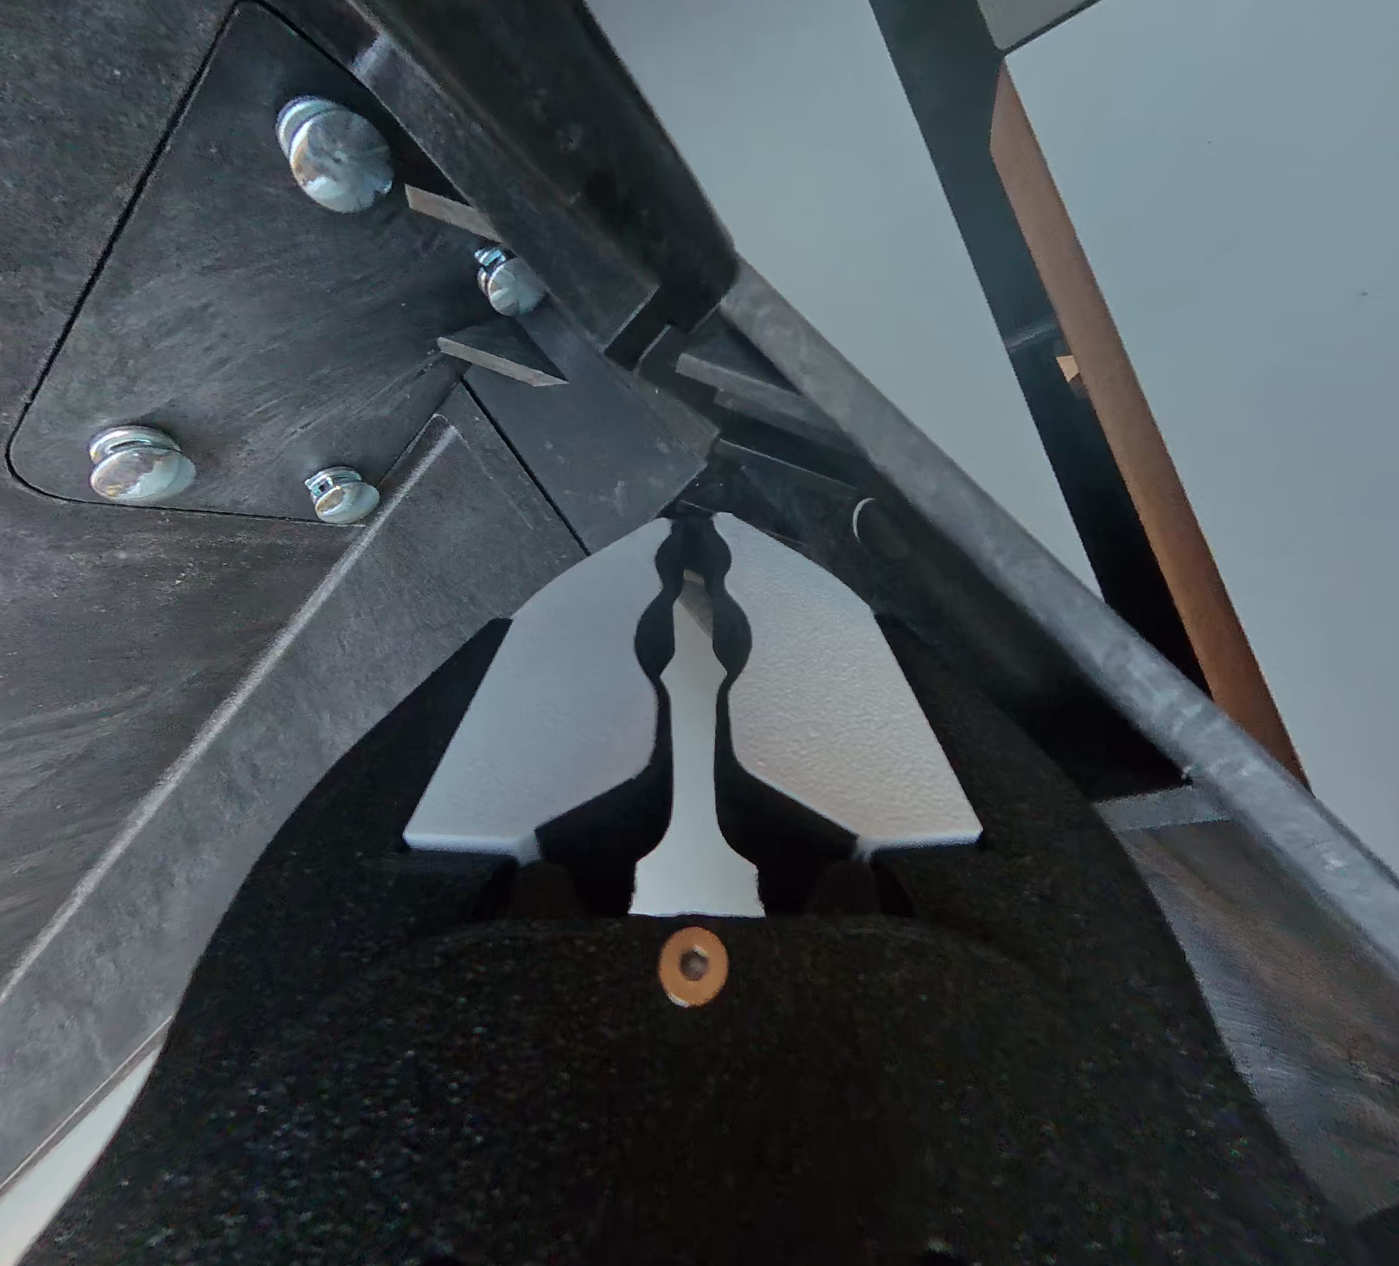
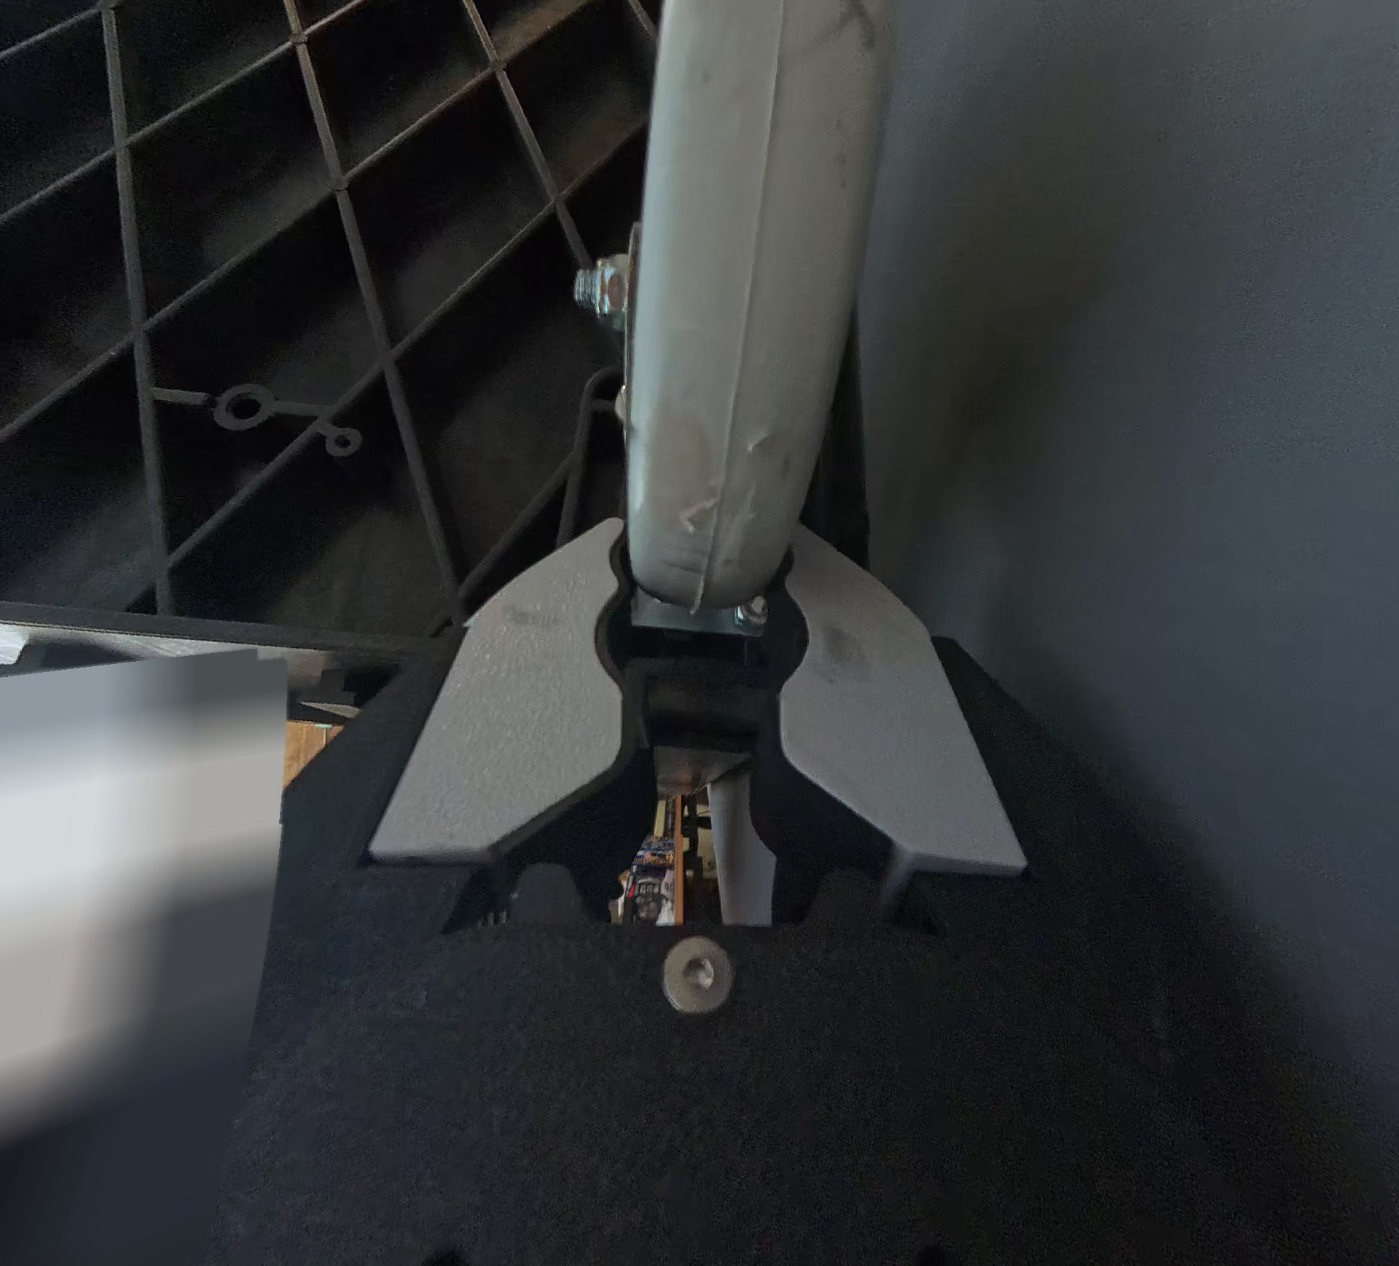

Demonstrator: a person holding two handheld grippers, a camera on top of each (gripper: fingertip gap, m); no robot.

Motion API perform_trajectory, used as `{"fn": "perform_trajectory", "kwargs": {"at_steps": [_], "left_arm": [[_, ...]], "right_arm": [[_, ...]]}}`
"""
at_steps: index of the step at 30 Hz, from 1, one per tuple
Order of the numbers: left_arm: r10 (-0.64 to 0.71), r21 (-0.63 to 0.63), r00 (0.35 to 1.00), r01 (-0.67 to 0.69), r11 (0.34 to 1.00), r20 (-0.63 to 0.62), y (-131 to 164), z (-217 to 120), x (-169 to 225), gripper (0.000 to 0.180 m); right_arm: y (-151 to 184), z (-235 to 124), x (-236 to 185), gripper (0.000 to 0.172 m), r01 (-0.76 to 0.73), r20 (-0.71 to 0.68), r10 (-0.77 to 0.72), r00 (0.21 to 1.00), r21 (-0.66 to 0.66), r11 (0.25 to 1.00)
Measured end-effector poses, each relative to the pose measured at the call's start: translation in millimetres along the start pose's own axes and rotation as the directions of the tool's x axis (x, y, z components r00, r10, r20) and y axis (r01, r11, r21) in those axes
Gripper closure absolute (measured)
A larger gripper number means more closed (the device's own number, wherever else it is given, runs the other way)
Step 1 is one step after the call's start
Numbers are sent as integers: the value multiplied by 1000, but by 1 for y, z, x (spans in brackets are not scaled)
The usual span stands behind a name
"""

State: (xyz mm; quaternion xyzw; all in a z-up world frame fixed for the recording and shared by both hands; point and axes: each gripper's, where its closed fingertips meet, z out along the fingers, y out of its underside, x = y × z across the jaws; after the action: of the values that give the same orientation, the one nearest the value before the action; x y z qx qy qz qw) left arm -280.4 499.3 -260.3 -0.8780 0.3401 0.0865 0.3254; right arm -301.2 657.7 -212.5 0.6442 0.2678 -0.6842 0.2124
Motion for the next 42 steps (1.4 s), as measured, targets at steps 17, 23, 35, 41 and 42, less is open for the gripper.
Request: {"fn": "perform_trajectory", "kwargs": {"at_steps": [17, 23, 35, 41, 42], "left_arm": [[-14, 42, 1000, 14, 999, 9, -9, -5, 7, 176], [-11, 55, 1000, 11, 998, 9, -12, -4, 7, 176], [-14, 69, 1000, 13, 998, 6, -12, -4, 7, 176], [-6, 71, 1000, 6, 997, 3, -13, -3, 8, 176], [-6, 73, 1000, 6, 997, 3, -13, -3, 8, 176]], "right_arm": [[39, 15, 18, 164, 15, -100, -28, 995, -134, 991], [37, 18, 9, 164, -45, -20, 43, 999, -112, 993], [37, 10, 19, 169, 54, -135, -70, 988, -117, 992], [41, 15, 17, 165, 6, -96, -19, 995, -135, 991], [41, 15, 17, 165, 1, -94, -14, 996, -136, 991]]}}
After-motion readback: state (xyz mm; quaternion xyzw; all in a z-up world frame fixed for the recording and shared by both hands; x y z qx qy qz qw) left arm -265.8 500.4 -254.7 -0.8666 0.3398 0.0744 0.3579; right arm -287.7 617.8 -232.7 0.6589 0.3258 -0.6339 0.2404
